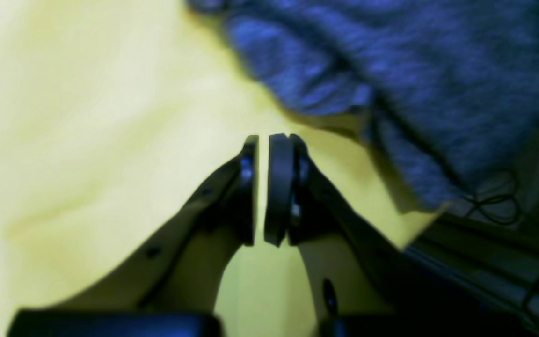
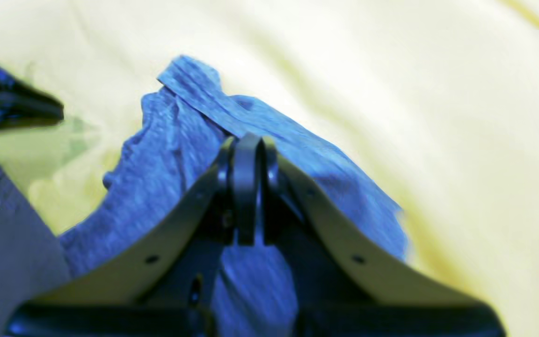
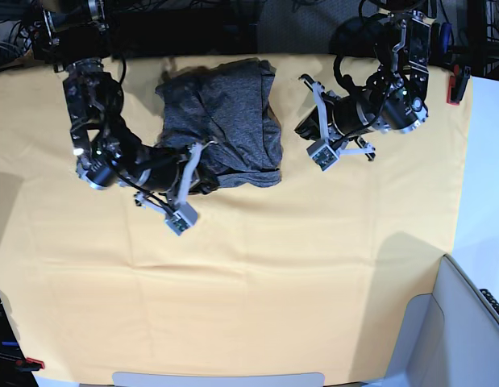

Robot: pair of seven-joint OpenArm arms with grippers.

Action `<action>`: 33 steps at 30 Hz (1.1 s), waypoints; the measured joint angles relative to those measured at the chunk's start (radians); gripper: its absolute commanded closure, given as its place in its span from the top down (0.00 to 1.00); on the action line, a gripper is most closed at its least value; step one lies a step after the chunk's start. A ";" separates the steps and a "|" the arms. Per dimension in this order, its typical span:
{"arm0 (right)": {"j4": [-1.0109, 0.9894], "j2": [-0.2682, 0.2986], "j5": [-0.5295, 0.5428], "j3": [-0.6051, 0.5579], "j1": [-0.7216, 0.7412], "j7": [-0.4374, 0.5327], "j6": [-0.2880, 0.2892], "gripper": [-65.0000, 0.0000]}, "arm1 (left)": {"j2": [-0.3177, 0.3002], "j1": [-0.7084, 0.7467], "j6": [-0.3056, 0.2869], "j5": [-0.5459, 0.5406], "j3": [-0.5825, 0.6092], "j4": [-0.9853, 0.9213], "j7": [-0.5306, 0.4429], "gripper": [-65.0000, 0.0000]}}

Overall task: Fold the T-shirt properly
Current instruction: 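Open the left gripper and lift both grippers away from the shirt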

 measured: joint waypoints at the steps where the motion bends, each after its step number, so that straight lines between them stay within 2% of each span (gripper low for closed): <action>1: -0.014 -0.010 0.016 -0.022 0.007 0.013 0.000 0.02 | -0.003 0.008 0.000 0.001 0.000 0.000 0.002 0.03; 3: -0.065 -0.018 0.032 -0.052 0.016 0.013 0.005 0.02 | -0.008 0.035 0.001 0.008 -0.003 0.000 0.001 0.03; 7: -0.249 -0.029 -0.003 -0.051 0.059 0.004 -0.002 0.02 | -0.005 0.068 0.001 0.007 -0.003 0.000 -0.034 0.03; 11: -0.414 -0.083 0.006 -0.052 0.116 0.015 0.000 0.02 | -0.006 0.087 0.000 0.010 -0.002 0.000 -0.047 0.03; 13: -0.439 -0.101 -0.039 -0.055 0.135 0.029 0.002 0.02 | -0.010 0.097 0.001 0.008 -0.002 0.000 -0.048 0.03; 18: -0.447 -0.133 -0.227 -0.048 0.149 0.095 0.001 0.02 | -0.003 0.105 0.000 0.010 0.000 0.000 -0.047 0.03; 23: -0.446 -0.193 -0.392 -0.048 0.159 0.086 0.001 0.02 | -0.005 0.116 0.001 0.008 -0.003 0.000 -0.048 0.03; 27: -0.421 -0.192 -0.413 -0.048 0.157 0.085 0.001 0.02 | -0.005 0.133 0.000 0.008 -0.002 0.000 -0.049 0.03; 33: -0.192 -0.190 -0.413 -0.045 0.151 0.038 -0.012 0.02 | -0.005 0.129 0.001 0.008 -0.002 0.001 -0.077 0.03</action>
